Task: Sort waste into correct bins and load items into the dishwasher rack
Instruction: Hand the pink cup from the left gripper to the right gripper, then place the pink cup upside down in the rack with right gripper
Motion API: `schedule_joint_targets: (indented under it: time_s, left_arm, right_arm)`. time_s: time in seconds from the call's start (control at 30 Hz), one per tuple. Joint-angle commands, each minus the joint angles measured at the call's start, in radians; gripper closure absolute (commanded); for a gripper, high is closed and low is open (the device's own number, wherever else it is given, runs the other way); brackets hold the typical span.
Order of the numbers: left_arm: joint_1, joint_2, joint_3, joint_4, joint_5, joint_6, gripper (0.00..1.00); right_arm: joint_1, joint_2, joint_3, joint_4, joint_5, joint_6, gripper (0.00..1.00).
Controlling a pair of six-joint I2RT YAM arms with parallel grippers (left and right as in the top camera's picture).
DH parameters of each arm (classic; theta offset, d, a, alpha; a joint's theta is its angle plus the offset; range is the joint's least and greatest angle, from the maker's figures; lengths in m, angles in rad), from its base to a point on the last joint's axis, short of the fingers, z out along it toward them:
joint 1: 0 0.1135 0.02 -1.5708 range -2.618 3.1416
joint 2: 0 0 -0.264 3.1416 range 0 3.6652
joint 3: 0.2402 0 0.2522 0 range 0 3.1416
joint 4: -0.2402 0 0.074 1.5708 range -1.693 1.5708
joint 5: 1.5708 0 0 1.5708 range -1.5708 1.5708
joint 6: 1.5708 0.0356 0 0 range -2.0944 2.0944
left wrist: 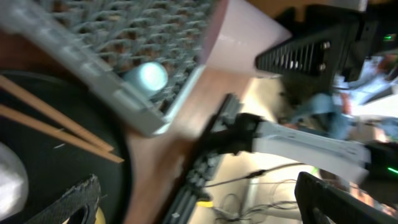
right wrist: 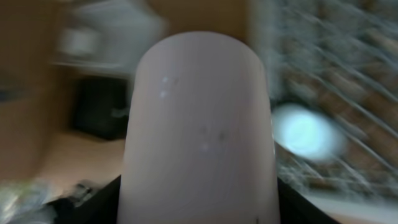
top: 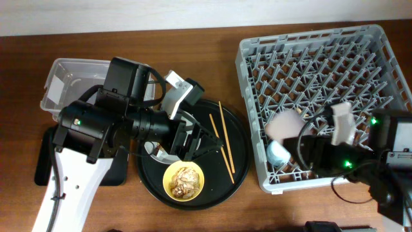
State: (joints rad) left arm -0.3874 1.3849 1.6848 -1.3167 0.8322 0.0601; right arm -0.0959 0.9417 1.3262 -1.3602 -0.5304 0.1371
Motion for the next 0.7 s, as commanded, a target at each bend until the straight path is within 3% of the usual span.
schedule_joint_targets:
  time_s: [0.0, 0.2, 0.37, 0.57, 0.67]
  left_arm:
    - [-0.002, 0.0, 0.003, -0.005, -0.151, -0.02, 0.01]
    - [-0.117, 0.0, 0.003, -0.006, -0.419, -0.166, 0.01]
    - [-0.275, 0.0, 0.003, -0.055, -0.764, -0.372, 0.01]
    - [-0.349, 0.0, 0.001, -0.073, -0.793, -0.389, 0.01]
    - [-0.367, 0.0, 0.001, -0.073, -0.792, -0.389, 0.01]
  right_arm:
    - [-0.036, 0.047, 0.005, -0.093, 0.43, 0.098, 0.39]
    - [-0.035, 0.2, 0.001, -0.108, 0.499, 0.109, 0.39]
    - [-0.035, 0.37, 0.001, -0.07, 0.53, 0.109, 0.39]
    - [-0.035, 0.517, 0.001, -0.068, 0.591, 0.16, 0.39]
    - [-0.035, 0.574, 0.001, -0.062, 0.591, 0.16, 0.24]
